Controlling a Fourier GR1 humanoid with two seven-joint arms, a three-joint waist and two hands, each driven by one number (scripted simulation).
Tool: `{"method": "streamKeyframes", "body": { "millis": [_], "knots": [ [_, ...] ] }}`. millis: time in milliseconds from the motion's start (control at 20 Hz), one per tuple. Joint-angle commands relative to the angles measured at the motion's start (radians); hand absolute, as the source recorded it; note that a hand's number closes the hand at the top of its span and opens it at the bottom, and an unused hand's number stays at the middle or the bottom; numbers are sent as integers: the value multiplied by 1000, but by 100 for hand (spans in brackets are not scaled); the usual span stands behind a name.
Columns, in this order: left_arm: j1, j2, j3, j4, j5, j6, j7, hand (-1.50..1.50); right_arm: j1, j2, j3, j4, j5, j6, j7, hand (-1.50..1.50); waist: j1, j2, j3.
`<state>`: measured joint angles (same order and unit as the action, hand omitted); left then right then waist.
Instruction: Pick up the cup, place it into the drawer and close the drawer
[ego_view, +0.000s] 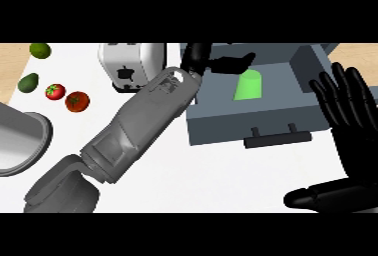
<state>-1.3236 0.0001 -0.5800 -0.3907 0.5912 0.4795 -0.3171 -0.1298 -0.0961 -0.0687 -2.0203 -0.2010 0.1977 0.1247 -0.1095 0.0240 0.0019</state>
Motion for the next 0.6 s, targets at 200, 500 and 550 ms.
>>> {"method": "streamKeyframes", "body": {
  "millis": [200,500,550],
  "knots": [
    [-16,0,17,-29,110,-26,-65,-150,-23,10,-8,63,-21,19,-47,-150,8,4,0],
    [35,0,55,-145,203,-53,-173,-150,30,-23,-54,-26,-140,47,35,-150,45,-15,-1],
    [29,0,51,-145,211,-68,-184,-150,-74,-29,-59,40,-132,25,49,-150,57,-11,-1]
  ]
}}
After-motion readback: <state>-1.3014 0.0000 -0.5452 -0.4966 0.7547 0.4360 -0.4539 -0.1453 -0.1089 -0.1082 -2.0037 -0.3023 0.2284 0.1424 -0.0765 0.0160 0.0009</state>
